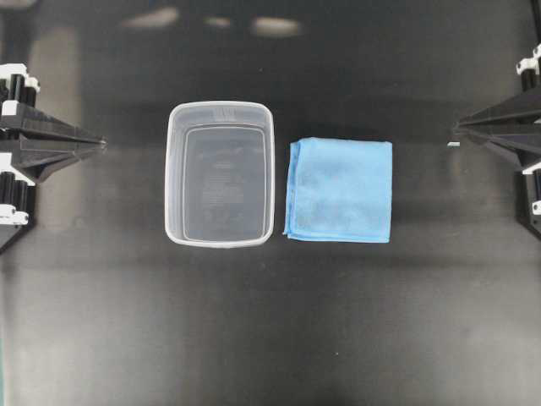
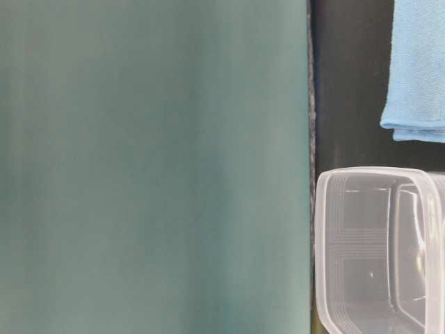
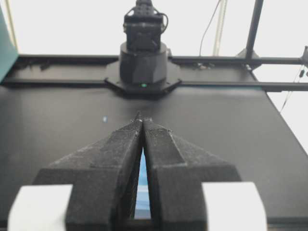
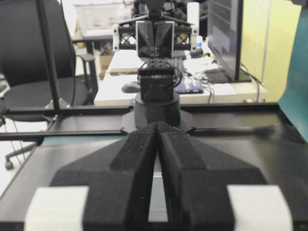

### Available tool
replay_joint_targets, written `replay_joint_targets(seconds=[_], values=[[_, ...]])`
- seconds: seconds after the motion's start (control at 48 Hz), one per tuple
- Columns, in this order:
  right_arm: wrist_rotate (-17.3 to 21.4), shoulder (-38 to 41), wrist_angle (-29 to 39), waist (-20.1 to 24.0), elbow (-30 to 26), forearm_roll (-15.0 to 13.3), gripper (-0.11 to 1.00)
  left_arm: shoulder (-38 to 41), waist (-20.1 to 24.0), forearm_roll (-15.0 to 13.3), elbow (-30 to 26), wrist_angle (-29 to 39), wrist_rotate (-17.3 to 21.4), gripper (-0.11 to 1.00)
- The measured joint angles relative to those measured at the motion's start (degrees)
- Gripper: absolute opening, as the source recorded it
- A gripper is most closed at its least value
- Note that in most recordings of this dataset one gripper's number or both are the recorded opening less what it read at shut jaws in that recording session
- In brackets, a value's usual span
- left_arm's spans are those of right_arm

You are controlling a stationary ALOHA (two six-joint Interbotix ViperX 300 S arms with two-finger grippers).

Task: Place the blue towel into the container with the left arm.
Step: 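Move the left gripper rightward over the container toward the blue towel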

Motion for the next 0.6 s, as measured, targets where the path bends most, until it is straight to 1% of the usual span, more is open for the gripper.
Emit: replay_joint_targets(seconds=[0.063,0.125,0.208,0.354,0.521,0.563,0.604], values=[[0.1,0.0,0.1,0.1,0.0,0.1,0.01,0.2,0.0,0.3,-0.3,0.4,-0.4,0.08],[0.7,0.0,0.8,0.3,0.0,0.3,0.01,2.0,0.0,1.6,-3.2,4.6,-2.1,0.00],[2.3,-0.1,3.3,0.7,0.0,0.5,0.01,4.8,-0.1,2.0,-7.4,10.1,-3.2,0.00],[5.6,-0.8,8.5,1.1,0.1,0.6,0.01,10.3,-0.8,2.1,-14.2,19.1,-2.8,0.00],[6.7,-2.4,15.0,1.1,0.1,0.6,0.01,17.7,-0.8,2.1,-21.4,27.0,-2.5,0.00],[6.8,-2.8,17.5,1.1,0.1,0.6,0.03,19.5,-0.9,2.2,-22.9,28.6,-2.5,0.00],[6.8,-3.2,19.8,1.1,0.1,0.6,0.09,21.3,-0.8,2.1,-24.3,30.0,-2.5,0.00]])
